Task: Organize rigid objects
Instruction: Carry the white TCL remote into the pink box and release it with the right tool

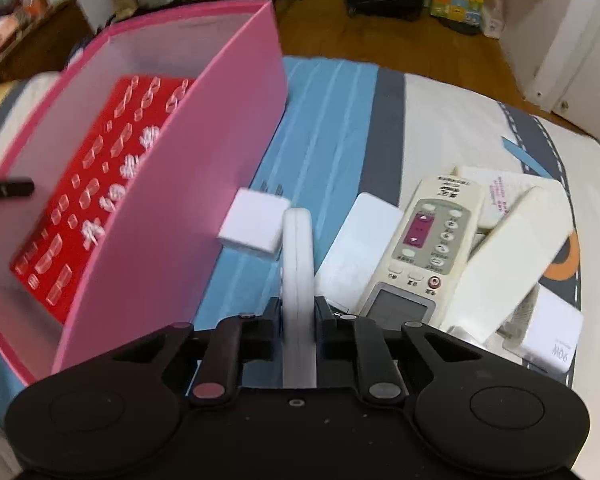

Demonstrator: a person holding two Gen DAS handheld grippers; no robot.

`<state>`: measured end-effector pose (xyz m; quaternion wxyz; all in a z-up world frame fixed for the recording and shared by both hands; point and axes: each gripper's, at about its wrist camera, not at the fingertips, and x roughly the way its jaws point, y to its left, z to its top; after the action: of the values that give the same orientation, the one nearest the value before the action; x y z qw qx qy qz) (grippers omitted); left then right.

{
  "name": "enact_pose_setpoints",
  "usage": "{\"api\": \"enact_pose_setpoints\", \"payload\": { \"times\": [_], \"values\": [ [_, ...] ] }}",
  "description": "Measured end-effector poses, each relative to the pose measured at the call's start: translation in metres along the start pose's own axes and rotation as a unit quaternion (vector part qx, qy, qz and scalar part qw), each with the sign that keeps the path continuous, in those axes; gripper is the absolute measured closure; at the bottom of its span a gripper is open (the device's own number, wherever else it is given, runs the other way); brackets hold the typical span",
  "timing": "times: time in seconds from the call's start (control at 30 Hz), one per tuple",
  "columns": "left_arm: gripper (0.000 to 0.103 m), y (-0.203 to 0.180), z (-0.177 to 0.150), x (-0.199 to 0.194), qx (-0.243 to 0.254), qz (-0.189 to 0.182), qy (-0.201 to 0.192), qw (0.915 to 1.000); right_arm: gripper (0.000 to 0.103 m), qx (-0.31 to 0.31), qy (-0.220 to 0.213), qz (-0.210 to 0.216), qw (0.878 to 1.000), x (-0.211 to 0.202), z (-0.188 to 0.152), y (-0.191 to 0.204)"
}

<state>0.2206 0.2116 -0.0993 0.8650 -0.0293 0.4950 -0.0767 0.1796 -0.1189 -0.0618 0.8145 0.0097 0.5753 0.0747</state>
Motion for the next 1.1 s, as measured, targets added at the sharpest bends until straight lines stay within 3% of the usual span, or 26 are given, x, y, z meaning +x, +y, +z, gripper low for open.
{"api": "enact_pose_setpoints", "payload": {
  "times": [0.2, 0.33, 0.5, 0.67, 0.83, 1.0, 1.03, 1.1],
  "values": [
    [0.1, -0.001, 0.0, -0.001, 0.012, -0.003, 0.02, 0.9997, 0.083, 0.044, -0.071, 0.076, 0.994, -0.073, 0.022, 0.006],
    [0.1, -0.001, 0.0, -0.002, 0.018, -0.005, 0.033, 0.9993, 0.083, 0.047, -0.077, 0.153, 0.984, -0.091, 0.047, 0.031],
    [0.1, -0.004, -0.002, -0.001, 0.025, 0.001, 0.037, 0.999, 0.083, 0.063, -0.014, 0.213, 0.975, -0.049, 0.074, 0.077],
    [0.1, -0.005, -0.002, -0.001, 0.026, 0.004, 0.033, 0.9991, 0.083, 0.064, 0.025, 0.197, 0.978, 0.015, 0.091, 0.116],
    [0.1, -0.004, -0.003, -0.002, 0.015, 0.005, 0.035, 0.9992, 0.083, 0.112, 0.039, 0.198, 0.973, 0.057, 0.095, 0.122],
    [0.1, -0.004, -0.003, -0.002, 0.015, 0.006, 0.035, 0.9992, 0.082, 0.178, 0.066, 0.24, 0.952, 0.094, 0.085, 0.12],
    [0.1, -0.004, -0.003, -0.003, 0.015, 0.006, 0.036, 0.9992, 0.08, 0.183, 0.066, 0.247, 0.949, 0.097, 0.084, 0.12],
    [0.1, -0.004, -0.003, -0.003, 0.018, 0.006, 0.035, 0.9992, 0.069, 0.176, 0.063, 0.221, 0.957, 0.1, 0.082, 0.119]
  ]
}}
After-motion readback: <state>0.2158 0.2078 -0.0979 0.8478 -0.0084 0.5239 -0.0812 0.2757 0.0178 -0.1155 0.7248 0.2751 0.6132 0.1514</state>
